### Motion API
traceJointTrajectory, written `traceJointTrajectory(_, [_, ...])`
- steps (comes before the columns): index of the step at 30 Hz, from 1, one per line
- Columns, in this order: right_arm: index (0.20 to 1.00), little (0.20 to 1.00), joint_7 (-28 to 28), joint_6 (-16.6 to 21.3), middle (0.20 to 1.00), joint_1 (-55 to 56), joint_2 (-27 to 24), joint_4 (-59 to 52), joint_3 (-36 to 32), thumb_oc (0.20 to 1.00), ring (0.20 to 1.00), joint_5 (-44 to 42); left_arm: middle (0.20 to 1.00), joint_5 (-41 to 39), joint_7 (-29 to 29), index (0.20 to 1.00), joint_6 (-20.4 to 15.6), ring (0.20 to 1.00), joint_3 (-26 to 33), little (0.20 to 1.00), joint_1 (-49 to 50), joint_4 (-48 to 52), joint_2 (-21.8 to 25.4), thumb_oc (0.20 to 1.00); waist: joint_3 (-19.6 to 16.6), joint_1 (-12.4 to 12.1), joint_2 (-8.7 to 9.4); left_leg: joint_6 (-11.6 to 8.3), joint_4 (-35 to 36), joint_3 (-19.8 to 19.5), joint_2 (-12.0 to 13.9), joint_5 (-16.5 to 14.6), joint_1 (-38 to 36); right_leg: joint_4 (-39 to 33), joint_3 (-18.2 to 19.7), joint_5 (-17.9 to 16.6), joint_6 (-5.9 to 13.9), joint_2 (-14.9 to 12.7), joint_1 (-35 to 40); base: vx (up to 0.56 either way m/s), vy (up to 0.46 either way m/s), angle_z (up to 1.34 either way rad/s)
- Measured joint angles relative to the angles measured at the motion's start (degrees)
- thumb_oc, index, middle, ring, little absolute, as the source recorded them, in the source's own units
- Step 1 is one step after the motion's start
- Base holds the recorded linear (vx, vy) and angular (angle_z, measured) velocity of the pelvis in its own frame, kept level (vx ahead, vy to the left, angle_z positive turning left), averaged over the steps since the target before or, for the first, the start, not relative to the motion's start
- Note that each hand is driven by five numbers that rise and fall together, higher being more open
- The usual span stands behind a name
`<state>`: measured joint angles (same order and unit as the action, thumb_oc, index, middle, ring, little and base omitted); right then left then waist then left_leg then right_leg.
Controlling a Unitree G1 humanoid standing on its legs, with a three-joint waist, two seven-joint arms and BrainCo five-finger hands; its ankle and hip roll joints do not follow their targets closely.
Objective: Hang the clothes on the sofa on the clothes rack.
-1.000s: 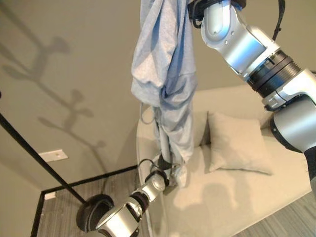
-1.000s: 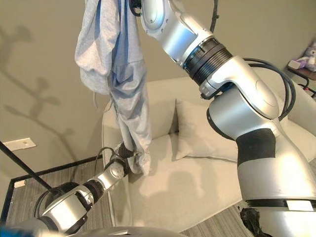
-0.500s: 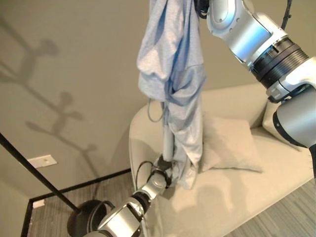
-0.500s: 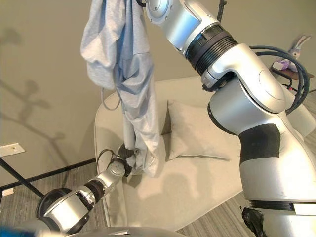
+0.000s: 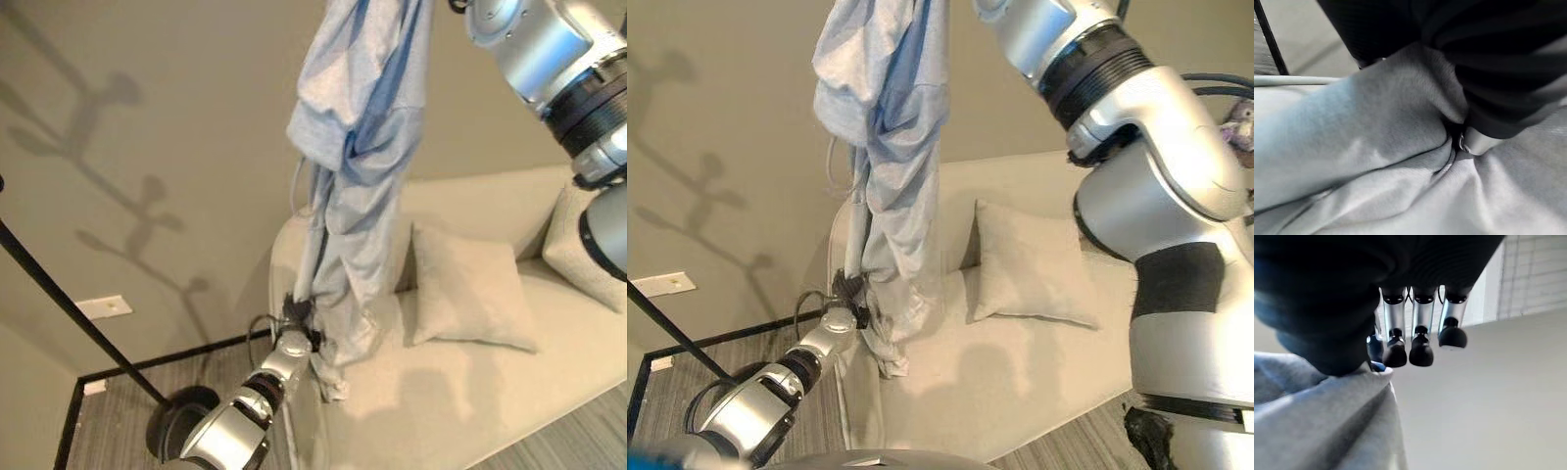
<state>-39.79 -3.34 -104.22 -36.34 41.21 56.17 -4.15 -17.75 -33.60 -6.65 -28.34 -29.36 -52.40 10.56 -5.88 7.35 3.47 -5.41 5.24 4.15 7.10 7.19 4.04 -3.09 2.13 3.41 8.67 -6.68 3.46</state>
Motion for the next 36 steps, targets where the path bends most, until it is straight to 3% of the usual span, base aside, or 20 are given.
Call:
traceJointTrajectory(4, [0.2,0.2,-1.21,0.35,0.2,2.4,-3.02,-11.96,-3.27,0.2,0.2,4.28,0.2,0.7,-2.8,0.2,-1.72,0.2,1.04,0.2,0.03,9.16,1.06,0.2,0.24,0.17,-1.65,0.01,0.01,0.01,-0.16,-0.01,-0.8,-0.44,-0.07,-0.02,-0.01,-0.12,1.03,-0.03,-0.004,0.01])
traceJointTrajectory(5, [0.2,0.2,-1.15,0.05,0.2,9.13,-7.11,-22.96,-10.44,0.2,0.2,7.55,0.2,3.74,-4.4,0.2,-1.66,0.2,2.71,0.2,2.44,18.72,2.4,0.2,0.43,-0.25,-1.95,0.02,0.02,0.01,0.02,-0.02,-1.08,-0.64,-0.24,-0.01,-0.01,0.13,1.57,-0.02,-0.022,0.08])
traceJointTrajectory(6, [0.2,0.2,-1.85,0.69,0.2,12.3,-9.55,-27.35,-13.19,0.2,0.2,10.06,0.2,6.01,-5.18,0.2,-2.28,0.2,3.29,0.2,3.68,23.1,3.38,0.2,0.66,-0.42,-2.18,0.02,0.02,-0.07,0.06,-0.02,-1.15,-0.54,-0.32,0.05,0.05,0.17,1.67,-0.06,-0.03,0.06])
traceJointTrajectory(9, [0.2,0.2,-3.04,0.68,0.2,16.98,-14.01,-30.91,-16.59,0.2,0.2,13.95,0.2,10.64,-7.18,0.2,-2.56,0.2,5.87,0.2,4.82,28.39,4.83,0.2,1.34,-1.74,-4.25,0.22,0.03,-0.1,0.03,-0.09,-1.4,-0.63,-0.31,0.25,0.24,0.12,1.92,-0.02,-0.018,-0.01])
traceJointTrajectory(10, [0.2,0.2,-3.14,0.38,0.2,19.86,-15.38,-32.61,-19.15,0.2,0.2,15.06,0.2,11.78,-7.3,0.2,-2.38,0.2,6.75,0.2,5.74,30.52,5.19,0.2,1.49,-1.81,-4.46,0.37,0.03,-0.16,0.1,-0.18,-1.46,-0.64,-0.41,0.25,0.23,0.2,2.07,-0.08,-0.023,0.02])
traceJointTrajectory(11, [0.2,0.2,-3.67,0.24,0.2,28.58,-17.94,-37.02,-26.47,0.2,0.2,17.26,0.2,14.46,-8.22,0.2,-2.29,0.2,8.77,0.2,9.05,35.5,6.18,0.2,1.74,-2.55,-4.89,0.52,0.03,-0.3,0.23,-0.21,-1.75,-0.09,-0.5,0.47,0.17,0.39,2.12,-0.09,-0.029,0.02])
traceJointTrajectory(13, [0.2,0.2,-4.47,-0.26,0.2,34.05,-18.5,-38.51,-30.15,0.2,0.2,17.93,0.2,16.46,-9.05,0.2,-1.92,0.2,10.02,0.2,11.14,36.91,6.67,0.2,2.47,-2.96,-6.06,0.55,0.03,-0.31,0.26,-0.22,-2.25,0.46,-0.35,0.8,0.17,0.38,2.2,-0.07,-0.054,0.0])
traceJointTrajectory(18, [0.2,0.2,-5.05,-1.11,0.2,58.75,-13.48,-48.71,-45.78,0.2,0.2,22.45,0.2,21.48,-8.81,0.2,-0.79,0.2,13.65,0.2,19.49,47.52,8.48,0.2,4.57,-3.68,-7.2,0.84,-0.46,-2.06,0.56,-0.01,-2.35,2.53,-1.93,1.71,-0.46,0.99,2.74,-0.09,-0.077,0.17])
traceJointTrajectory(21, [0.2,0.2,-4.91,-1.62,0.2,67.36,-9.84,-50.52,-47.02,0.2,0.2,25.69,0.2,25.43,-8.45,0.2,-0.31,0.2,15.78,0.2,23.33,52.2,9.72,0.2,7.12,-4.66,-7.87,0.93,-1.38,-3.38,0.93,-0.06,-2.1,5.11,-2.79,3.16,-0.78,1.51,2.22,-0.07,-0.055,0.18])
traceJointTrajectory(26, [0.2,0.2,-4.81,-1.63,0.2,66.12,-9.69,-50.49,-46.91,0.2,0.2,27.71,0.2,27.67,-8.19,0.2,-0.17,0.2,16.56,0.2,23.47,52.02,10.02,0.2,7.58,-6.39,-7.64,0.93,-1.46,-4.25,1.16,-0.04,-1.33,9.88,-3.51,5.55,-1.53,1.85,-0.1,-0.18,-0.066,0.13])
traceJointTrajectory(27, [0.2,0.2,-5.0,-1.36,0.2,66.9,-8.6,-50.94,-47.09,0.2,0.2,28.61,0.2,28.22,-7.89,0.2,-0.27,0.2,17.02,0.2,24.59,52.33,10.02,0.2,7.83,-6.96,-7.01,1.01,-2.3,-4.95,0.83,0.63,-0.4,11.0,-3.92,5.81,-1.74,2.11,-0.63,-0.16,-0.025,0.2])
traceJointTrajectory(28, [0.2,0.2,-5.63,-0.84,0.2,71.75,-6.57,-54.51,-52.38,0.2,0.2,30.68,0.2,30.58,-7.48,0.2,-0.48,0.2,18.04,0.2,24.98,53.79,10.01,0.2,8.2,-6.9,-5.72,0.73,-4.25,-5.18,0.74,1.65,1.56,12.22,-4.64,6.87,-3.26,2.53,-1.8,-0.01,0.013,0.44])
traceJointTrajectory(29, [0.2,0.2,-6.24,-0.96,0.2,75.56,-3.98,-57.6,-54.88,0.2,0.2,31.31,0.2,31.65,-7.53,0.2,-0.54,0.2,19.24,0.2,26.54,54.95,9.98,0.2,8.71,-6.53,-4.56,1.92,-3.69,-5.16,0.57,2.7,1.79,11.64,-5.73,6.96,-3.62,2.61,-1.35,0.01,0.006,0.65])
traceJointTrajectory(31, [0.2,0.2,-5.98,-1.03,0.2,76.94,-1.96,-58.24,-54.86,0.2,0.2,31.44,0.2,32.06,-7.37,0.2,-0.24,0.2,19.62,0.2,27.8,53.93,11.07,0.2,9.13,-6.7,-5.1,3.87,-2.37,-3.96,1.42,1.74,1.7,13.43,-7.14,8.03,-3.63,3.22,-1.98,0.0,0.001,0.42])
traceJointTrajectory(35, [0.2,0.2,-5.98,-1.02,0.2,76.29,-1.97,-58.08,-54.58,0.2,0.2,31.77,0.2,32.49,-7.36,0.2,-0.28,0.2,19.79,0.2,27.8,53.96,12.85,0.2,9.25,-9.09,-5.09,4.36,-2.52,-3.41,1.15,1.34,1.72,20.27,-6.63,11.31,-4.05,2.6,-5.09,-0.03,0.091,-0.02])
traceJointTrajectory(36, [0.2,0.2,-5.94,-0.75,0.2,77.06,-2.08,-57.96,-53.82,0.2,0.2,32.08,0.2,32.53,-7.15,0.2,-0.63,0.2,18.62,0.2,27.65,53.16,11.96,0.2,8.95,-9.06,-4.41,0.1,-0.47,-5.21,1.91,1.04,1.67,21.53,-7.64,10.17,-6.9,1.24,-6.7,-0.13,0.578,-0.12])
